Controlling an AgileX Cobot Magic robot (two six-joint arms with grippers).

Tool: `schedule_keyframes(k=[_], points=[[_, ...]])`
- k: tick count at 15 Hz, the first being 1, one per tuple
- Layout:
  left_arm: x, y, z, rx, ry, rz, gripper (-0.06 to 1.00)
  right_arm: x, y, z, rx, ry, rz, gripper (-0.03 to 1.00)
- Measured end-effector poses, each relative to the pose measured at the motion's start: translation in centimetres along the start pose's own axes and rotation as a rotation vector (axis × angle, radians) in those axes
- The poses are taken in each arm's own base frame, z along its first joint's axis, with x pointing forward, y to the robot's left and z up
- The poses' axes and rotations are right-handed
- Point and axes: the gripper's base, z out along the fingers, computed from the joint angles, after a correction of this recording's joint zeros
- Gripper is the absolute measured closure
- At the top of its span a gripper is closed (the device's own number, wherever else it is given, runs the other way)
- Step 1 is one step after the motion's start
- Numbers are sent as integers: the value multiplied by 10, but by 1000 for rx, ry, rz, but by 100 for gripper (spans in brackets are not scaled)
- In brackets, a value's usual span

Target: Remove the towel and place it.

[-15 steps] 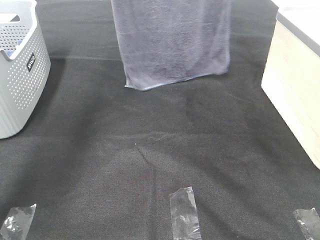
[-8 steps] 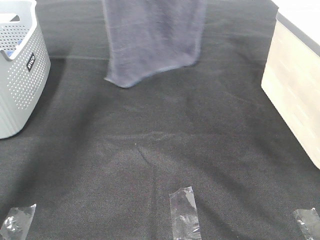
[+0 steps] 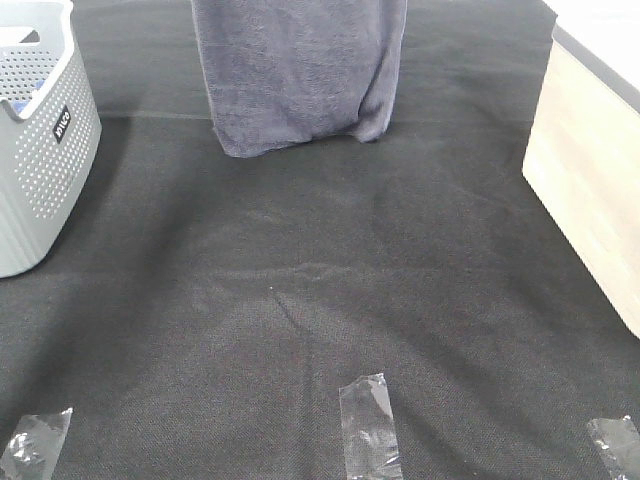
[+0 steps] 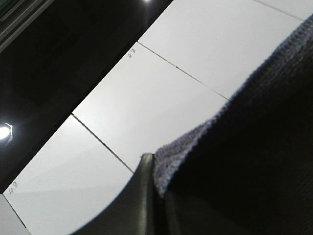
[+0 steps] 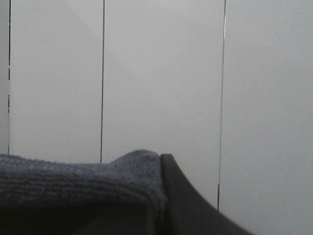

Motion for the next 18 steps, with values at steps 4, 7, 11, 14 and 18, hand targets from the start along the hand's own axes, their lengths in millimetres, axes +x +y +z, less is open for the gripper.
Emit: schedule_keyframes(k=[4, 7, 11, 14, 18], points=[[4, -2, 0, 18, 43, -21, 94, 10, 4, 0, -40, 96, 1, 95], [12, -5, -1, 46, 133, -79, 94, 17, 8, -2, -85, 197, 2, 95], [16, -34, -6, 150, 462, -280, 94, 13, 13, -12, -163, 350, 0, 95], [-3, -49, -14, 293, 695, -431, 94, 14, 11, -21, -212, 481, -3, 95], [-31, -14, -34, 497, 977, -515, 94, -10, 2, -43, -269, 632, 30, 95]])
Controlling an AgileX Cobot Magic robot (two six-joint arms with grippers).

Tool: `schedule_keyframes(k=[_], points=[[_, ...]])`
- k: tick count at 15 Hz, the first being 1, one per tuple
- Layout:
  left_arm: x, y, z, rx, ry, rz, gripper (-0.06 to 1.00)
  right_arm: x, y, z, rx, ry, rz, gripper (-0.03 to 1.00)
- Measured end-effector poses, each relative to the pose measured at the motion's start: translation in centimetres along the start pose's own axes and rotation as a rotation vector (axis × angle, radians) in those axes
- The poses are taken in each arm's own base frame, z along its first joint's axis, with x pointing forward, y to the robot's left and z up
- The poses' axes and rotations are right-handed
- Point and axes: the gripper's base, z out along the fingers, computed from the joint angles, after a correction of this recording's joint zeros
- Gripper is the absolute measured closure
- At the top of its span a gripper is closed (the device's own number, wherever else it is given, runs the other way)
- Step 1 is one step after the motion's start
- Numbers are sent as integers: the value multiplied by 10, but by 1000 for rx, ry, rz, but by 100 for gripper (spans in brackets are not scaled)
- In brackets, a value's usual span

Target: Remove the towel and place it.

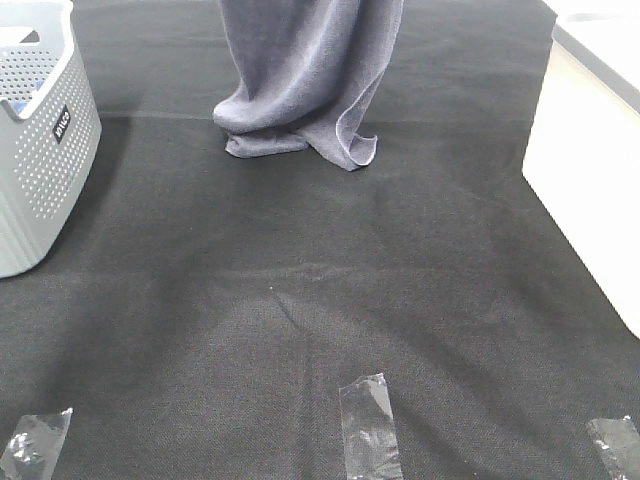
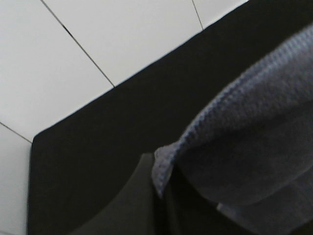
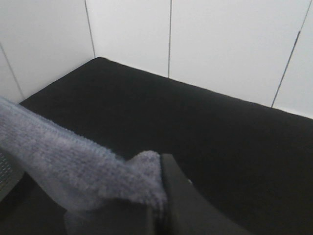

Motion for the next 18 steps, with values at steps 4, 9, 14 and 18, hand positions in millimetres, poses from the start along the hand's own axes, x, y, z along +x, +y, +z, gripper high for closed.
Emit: schedule_keyframes(k=[4, 9, 14, 18], points=[[-1, 10, -39, 40, 159, -86, 94, 5, 15, -22, -119, 185, 69, 95], [-10, 10, -57, 105, 137, -144, 94, 15, 24, -42, -180, 389, 115, 95], [0, 3, -90, 217, 247, -219, 94, 24, 35, -73, -158, 485, 152, 95], [9, -21, -122, 301, 317, -185, 94, 35, 49, -127, -136, 542, 144, 95]])
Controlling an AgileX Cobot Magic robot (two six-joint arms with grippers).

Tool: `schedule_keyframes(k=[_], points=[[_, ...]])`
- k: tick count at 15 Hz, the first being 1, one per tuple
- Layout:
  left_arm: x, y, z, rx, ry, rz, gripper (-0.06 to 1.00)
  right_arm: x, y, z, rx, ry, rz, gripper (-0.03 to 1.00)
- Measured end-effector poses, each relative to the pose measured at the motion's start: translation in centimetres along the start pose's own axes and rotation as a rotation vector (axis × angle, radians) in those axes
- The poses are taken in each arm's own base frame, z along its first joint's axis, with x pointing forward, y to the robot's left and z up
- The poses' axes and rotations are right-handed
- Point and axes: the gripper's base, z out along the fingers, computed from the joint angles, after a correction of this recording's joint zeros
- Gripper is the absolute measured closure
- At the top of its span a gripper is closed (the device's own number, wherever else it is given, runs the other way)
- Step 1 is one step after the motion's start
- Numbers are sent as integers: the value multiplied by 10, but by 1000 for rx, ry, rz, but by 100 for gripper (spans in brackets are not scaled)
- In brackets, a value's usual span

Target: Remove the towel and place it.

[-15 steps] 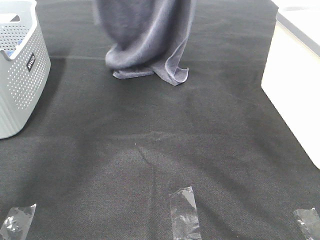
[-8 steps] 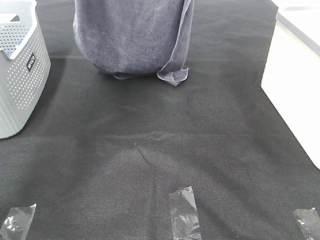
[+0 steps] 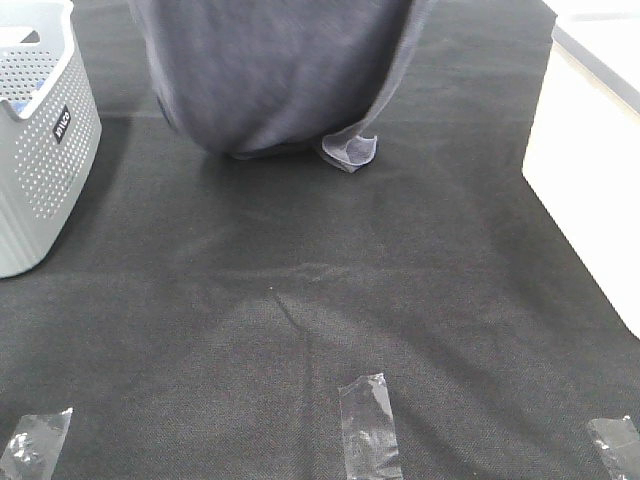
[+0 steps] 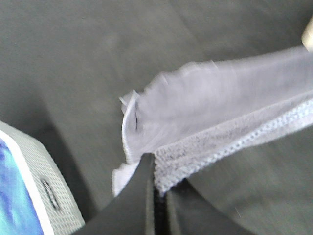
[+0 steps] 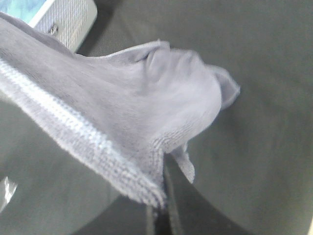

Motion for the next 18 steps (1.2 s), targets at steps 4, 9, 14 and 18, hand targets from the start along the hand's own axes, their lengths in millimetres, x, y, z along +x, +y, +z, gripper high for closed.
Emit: schedule_keyframes(k=[4, 9, 14, 18], points=[[32, -31, -28, 17, 66, 40, 94, 43, 14, -27, -3, 41, 11, 95], [81, -35, -60, 35, 108, -13, 94, 68, 24, -38, -37, 53, 25, 95], [136, -41, -83, 68, 147, -36, 94, 109, 38, -45, -85, 97, 68, 95], [168, -51, -104, 180, 131, -63, 94, 176, 49, -48, -113, 150, 105, 95]])
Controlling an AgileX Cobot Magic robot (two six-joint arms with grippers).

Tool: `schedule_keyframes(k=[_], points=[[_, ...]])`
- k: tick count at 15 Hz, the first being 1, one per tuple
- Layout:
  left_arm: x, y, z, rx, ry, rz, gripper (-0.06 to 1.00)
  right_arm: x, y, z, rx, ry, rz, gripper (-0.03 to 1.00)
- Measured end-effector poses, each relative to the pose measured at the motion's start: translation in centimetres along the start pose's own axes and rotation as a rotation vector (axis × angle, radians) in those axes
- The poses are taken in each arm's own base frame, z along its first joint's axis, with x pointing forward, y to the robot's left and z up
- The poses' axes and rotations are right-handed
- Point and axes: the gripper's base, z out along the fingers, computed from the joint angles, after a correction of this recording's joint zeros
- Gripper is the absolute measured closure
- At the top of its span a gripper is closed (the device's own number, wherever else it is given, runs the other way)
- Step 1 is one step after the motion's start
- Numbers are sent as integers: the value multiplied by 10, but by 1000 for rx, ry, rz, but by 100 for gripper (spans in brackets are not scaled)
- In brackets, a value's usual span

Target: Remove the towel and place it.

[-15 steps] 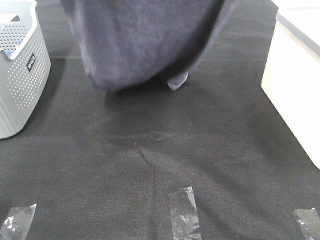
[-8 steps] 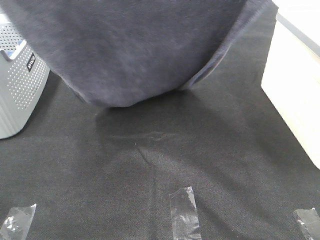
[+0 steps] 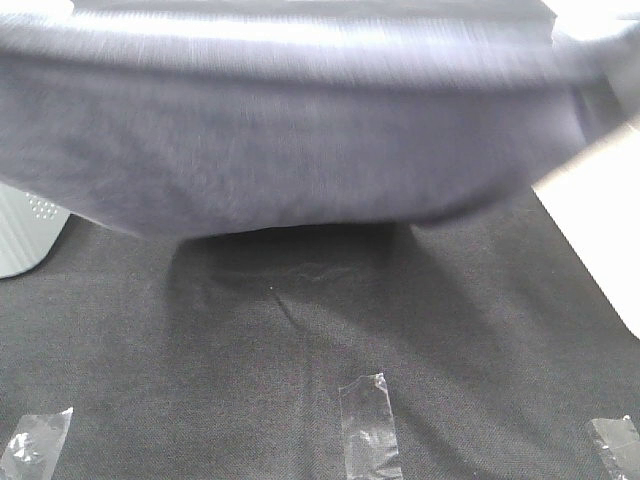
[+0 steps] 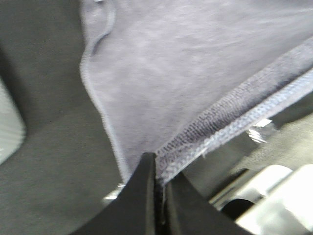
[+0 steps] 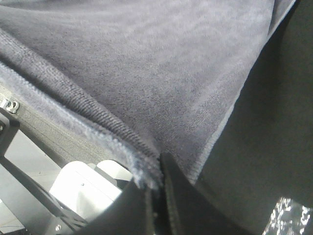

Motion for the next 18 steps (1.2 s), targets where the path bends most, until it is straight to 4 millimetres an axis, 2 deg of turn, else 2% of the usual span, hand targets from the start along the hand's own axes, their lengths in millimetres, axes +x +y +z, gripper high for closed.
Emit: schedule_keyframes(k=[2, 6, 10, 14, 18], points=[[13, -5, 8, 65, 50, -5, 94, 20, 2, -2, 9, -9, -3, 95], [48, -12, 44, 173, 214, -57, 94, 55, 3, -1, 13, -11, 11, 95], [57, -15, 51, 212, 256, -84, 94, 93, 5, 9, -28, -5, 63, 95], [64, -19, 56, 254, 287, -94, 94, 111, 0, 26, -35, 49, 110, 95], [102, -23, 82, 321, 433, -168, 94, 127, -7, 45, -34, 130, 144, 95]])
